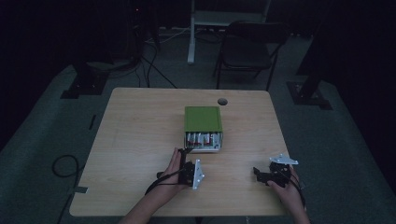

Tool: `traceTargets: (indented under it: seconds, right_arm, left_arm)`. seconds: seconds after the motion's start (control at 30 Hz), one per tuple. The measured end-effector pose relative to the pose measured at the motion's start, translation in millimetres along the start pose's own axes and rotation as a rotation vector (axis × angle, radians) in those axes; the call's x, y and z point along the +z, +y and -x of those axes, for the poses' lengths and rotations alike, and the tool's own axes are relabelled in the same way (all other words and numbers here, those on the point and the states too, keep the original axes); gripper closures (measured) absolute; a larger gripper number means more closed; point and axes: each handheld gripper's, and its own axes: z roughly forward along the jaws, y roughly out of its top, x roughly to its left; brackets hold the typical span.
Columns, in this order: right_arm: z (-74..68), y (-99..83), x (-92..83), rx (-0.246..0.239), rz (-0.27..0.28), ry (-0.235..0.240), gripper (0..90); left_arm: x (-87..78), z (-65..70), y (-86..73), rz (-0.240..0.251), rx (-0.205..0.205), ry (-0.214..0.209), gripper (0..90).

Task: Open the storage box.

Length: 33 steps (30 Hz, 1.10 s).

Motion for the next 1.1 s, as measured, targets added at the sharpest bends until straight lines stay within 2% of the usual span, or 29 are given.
traceTargets:
  seconds: [0.1, 0.13, 0.27, 0.33, 0.47, 0.63, 0.67, 0.73, 0.8, 0.93, 1.1]
  right_arm:
    - [2.1, -0.3, -0.8, 0.018, 0.007, 0.016, 10.7]
    - [2.9, -0.5, -1.0, 0.023, 0.01, 0.021, 10.7]
    - [2.2, -0.4, -0.9, 0.02, 0.007, 0.015, 10.7]
    - [0.0, -0.1, 0.0, -0.005, 0.0, -0.001, 10.7]
    - [-0.1, -0.2, 0.0, -0.008, -0.001, -0.001, 10.7]
    - [-0.2, -0.1, 0.0, -0.009, -0.002, -0.002, 10.7]
    - [-0.2, -0.1, 0.0, -0.009, -0.002, -0.002, 10.7]
    - [-0.2, -0.1, -0.1, -0.009, -0.002, -0.002, 10.7]
    - [-0.3, -0.1, 0.0, -0.009, -0.002, -0.002, 10.7]
    - [-0.2, -0.1, -0.1, -0.01, -0.002, -0.002, 10.7]
    - [-0.2, -0.1, 0.0, -0.009, -0.002, -0.002, 10.7]
  left_arm:
    - [0.5, -0.9, 6.6, 0.043, 0.012, 0.028, 18.1]
    - [1.1, -1.2, 8.4, 0.044, 0.032, 0.036, 22.3]
    - [7.1, 0.4, 11.9, 0.018, 0.101, 0.049, 23.8]
    - [10.3, 2.5, 12.4, 0.006, 0.124, 0.049, 25.3]
    - [16.2, 5.2, 12.3, -0.016, 0.154, 0.055, 29.6]
    - [22.0, 6.7, 14.2, -0.021, 0.225, 0.117, 31.5]
    - [23.3, 7.0, 14.6, -0.028, 0.239, 0.118, 31.5]
    - [25.8, 8.0, 15.3, -0.033, 0.251, 0.124, 31.7]
    - [27.6, 8.4, 16.0, -0.032, 0.244, 0.12, 32.5]
    - [30.7, 8.4, 16.7, -0.056, 0.274, 0.145, 36.5]
    - [35.0, 9.7, 18.2, -0.078, 0.308, 0.15, 40.5]
